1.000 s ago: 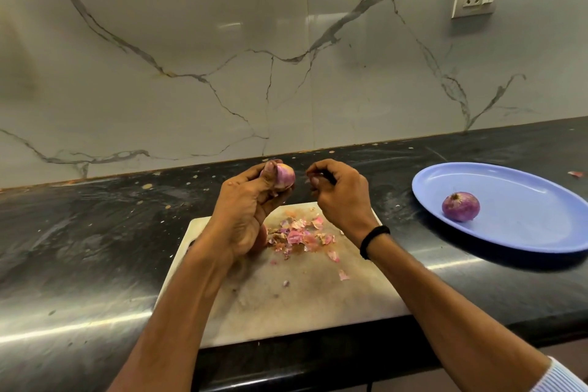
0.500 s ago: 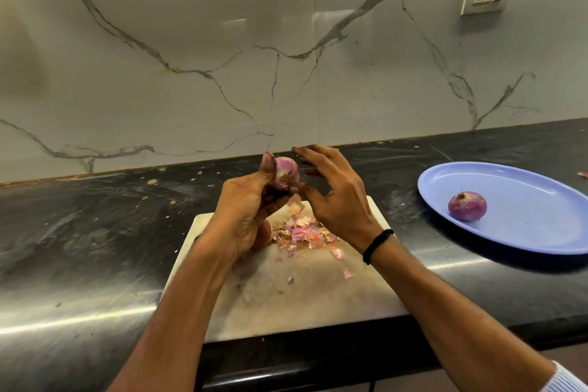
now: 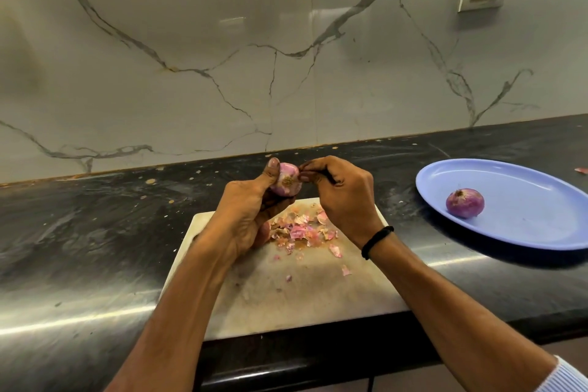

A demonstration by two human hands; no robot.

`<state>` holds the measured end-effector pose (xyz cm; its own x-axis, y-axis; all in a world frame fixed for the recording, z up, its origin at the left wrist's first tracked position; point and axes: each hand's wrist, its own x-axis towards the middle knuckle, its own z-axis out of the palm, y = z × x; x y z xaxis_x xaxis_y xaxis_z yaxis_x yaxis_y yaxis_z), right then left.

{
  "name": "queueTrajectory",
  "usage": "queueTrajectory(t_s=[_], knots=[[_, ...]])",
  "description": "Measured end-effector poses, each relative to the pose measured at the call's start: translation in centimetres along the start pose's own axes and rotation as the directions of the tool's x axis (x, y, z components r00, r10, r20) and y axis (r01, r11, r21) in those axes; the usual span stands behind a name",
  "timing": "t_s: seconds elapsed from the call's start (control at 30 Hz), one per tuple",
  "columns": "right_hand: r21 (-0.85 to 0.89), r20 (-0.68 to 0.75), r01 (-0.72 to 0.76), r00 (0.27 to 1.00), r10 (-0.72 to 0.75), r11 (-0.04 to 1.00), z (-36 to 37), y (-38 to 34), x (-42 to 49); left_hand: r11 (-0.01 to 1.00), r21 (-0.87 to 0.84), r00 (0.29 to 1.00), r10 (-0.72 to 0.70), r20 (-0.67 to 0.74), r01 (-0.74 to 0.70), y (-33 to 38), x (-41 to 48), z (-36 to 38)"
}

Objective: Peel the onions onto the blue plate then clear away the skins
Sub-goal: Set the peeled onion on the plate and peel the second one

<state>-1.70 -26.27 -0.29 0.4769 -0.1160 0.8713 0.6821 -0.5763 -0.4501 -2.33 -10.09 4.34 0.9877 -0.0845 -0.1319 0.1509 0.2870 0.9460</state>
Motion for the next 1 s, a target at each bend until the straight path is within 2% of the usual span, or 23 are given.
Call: queueTrajectory(t_s=[0.37,0.57,0.8,0.93,1.0], knots=[[-0.095,0.111,0.142,0.985,-0.131,0.985,0.9,-0.6,-0.2,0.997,-0.071,1.0,-0.016,-0.026,0.014,0.1,0.1,-0.1],[-0.057,0.025,0.065,0.998,-0.064,0.996,0.6,-0.6,-0.1,0.997,-0.062,0.999,-0.035,0.031,0.037,0.1,-0.6,0.2],[-0.107,0.009,-0.016,1.0,0.017,0.994,0.5,-0.3,0.1,0.993,-0.09,0.997,-0.07,0.036,0.073,0.1,-0.8,0.4],[-0.065,0.101,0.028,0.995,-0.022,0.998,0.6,-0.5,0.1,0.995,-0.076,0.998,-0.064,0.014,0.065,0.3,-0.6,0.3],[0.011,0.186,0.005,0.982,-0.007,1.0,0.7,-0.5,0.1,0.999,0.004,0.999,-0.032,-0.026,0.032,0.3,-0.3,0.1]])
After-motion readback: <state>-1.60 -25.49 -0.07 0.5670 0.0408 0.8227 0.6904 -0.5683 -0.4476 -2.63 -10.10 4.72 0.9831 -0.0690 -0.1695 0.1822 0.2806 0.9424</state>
